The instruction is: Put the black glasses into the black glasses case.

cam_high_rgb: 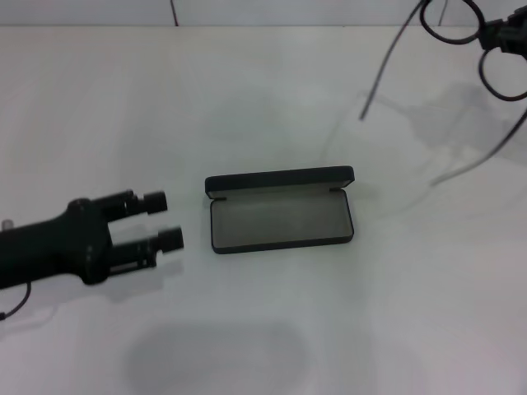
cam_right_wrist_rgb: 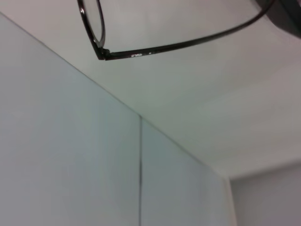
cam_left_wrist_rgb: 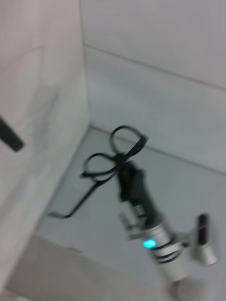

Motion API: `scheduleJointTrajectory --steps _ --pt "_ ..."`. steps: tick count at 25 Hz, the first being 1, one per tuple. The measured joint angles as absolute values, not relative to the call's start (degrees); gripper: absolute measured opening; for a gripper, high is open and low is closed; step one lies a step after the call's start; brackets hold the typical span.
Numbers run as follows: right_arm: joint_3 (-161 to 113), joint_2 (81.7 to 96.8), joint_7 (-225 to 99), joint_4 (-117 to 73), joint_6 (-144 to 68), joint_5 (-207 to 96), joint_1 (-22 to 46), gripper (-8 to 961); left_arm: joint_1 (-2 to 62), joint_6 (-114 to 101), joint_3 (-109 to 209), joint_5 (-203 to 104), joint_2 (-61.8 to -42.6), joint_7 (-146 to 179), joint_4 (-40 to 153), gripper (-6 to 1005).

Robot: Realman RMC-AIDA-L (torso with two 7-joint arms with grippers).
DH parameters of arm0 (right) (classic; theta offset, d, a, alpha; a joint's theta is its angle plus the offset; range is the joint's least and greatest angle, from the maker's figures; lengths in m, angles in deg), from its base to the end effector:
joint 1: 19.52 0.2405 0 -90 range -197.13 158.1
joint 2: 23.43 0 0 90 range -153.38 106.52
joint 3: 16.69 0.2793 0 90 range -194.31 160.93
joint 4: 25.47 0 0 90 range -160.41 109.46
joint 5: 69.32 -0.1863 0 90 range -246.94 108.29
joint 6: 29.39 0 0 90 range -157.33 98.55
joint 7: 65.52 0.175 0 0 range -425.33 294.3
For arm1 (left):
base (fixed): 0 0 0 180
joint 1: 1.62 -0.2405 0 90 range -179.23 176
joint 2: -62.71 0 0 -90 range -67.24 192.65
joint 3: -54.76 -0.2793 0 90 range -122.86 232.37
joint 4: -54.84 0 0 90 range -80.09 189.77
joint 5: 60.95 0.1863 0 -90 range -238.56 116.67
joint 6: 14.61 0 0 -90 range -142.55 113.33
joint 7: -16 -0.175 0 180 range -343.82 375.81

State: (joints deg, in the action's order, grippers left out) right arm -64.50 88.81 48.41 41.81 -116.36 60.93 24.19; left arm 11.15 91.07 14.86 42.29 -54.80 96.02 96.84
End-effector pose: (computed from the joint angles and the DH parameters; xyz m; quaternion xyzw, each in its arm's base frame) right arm 0.1733 0.4297 0.0603 -0.9533 0.1770 0.0601 0.2372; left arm -0.2912 0.2373 0.0023 -0.8946 -0.2671 -0.3395 0.1148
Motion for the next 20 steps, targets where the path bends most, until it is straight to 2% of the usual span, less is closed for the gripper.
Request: scheduleJointTrajectory --steps 5,7,10,14,17,20 --pt "-64.41 91.40 44.81 40.11 -113.05 49.88 19.26 57 11.86 90.56 14.96 36.79 -55.02 102.10 96.84 734" --pt "-64.76 91.90 42.36 37.58 -112.29 45.35 18.12 57 11.95 89.91 15.61 34.40 -55.67 102.51 96.69 734" --pt "-65.23 91.97 39.01 32.60 -112.20 40.14 17.48 57 12.67 88.89 18.11 31.93 -56.27 103.04 94.72 725" --pt "-65.45 92.00 35.86 27.82 -113.14 38.47 17.70 57 14.69 88.31 20.63 30.99 -55.45 101.83 89.30 706" --pt "-66.72 92.09 33.68 24.17 -113.51 36.65 17.77 57 16.30 89.15 22.00 29.83 -55.30 100.47 86.43 631" --pt "-67.73 92.08 31.96 21.30 -114.36 34.17 17.94 57 18.41 91.40 21.86 28.26 -55.95 98.35 85.57 557"
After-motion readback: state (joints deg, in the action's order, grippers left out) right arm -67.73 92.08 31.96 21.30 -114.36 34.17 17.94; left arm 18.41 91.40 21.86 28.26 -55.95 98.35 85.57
